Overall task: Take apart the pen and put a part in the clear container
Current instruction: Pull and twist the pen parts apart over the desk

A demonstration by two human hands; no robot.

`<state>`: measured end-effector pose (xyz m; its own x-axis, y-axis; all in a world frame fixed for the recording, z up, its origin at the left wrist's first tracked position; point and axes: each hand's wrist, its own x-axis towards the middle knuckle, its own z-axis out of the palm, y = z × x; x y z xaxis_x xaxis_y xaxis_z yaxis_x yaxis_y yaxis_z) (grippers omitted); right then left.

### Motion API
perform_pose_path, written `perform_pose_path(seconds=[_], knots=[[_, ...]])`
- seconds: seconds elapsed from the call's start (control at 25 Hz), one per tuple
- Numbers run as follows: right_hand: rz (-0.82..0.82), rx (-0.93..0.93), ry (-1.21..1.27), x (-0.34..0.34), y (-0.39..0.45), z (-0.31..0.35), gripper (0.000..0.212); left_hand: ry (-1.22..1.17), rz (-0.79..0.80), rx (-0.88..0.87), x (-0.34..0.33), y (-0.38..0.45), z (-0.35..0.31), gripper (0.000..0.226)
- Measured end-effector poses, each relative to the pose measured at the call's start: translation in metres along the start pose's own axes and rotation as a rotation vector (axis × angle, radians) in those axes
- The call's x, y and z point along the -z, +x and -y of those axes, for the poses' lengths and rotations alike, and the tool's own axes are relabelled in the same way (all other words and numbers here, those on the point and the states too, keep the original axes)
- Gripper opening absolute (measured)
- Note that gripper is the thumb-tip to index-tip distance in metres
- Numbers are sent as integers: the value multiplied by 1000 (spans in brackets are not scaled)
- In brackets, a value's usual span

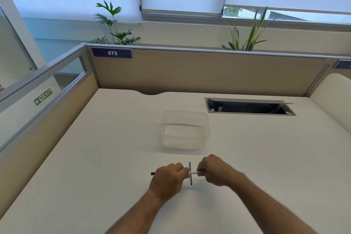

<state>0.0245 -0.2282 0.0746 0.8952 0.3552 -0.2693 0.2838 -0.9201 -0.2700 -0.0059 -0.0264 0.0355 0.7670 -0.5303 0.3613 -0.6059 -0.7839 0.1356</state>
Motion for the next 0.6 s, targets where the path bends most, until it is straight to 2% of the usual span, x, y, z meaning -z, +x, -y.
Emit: perform_pose_path(seconds=[0.12,0.36,0.6], knots=[[-98,51,-52,-3,-1,1,21,19,18,28,4,4,1,13],[-189,146,-108,-8,-3,-1,24,5,81,64,4,13,6,13],[-271,264,-222,-8,-8,0,21,-143,421,202,8,27,15,23]])
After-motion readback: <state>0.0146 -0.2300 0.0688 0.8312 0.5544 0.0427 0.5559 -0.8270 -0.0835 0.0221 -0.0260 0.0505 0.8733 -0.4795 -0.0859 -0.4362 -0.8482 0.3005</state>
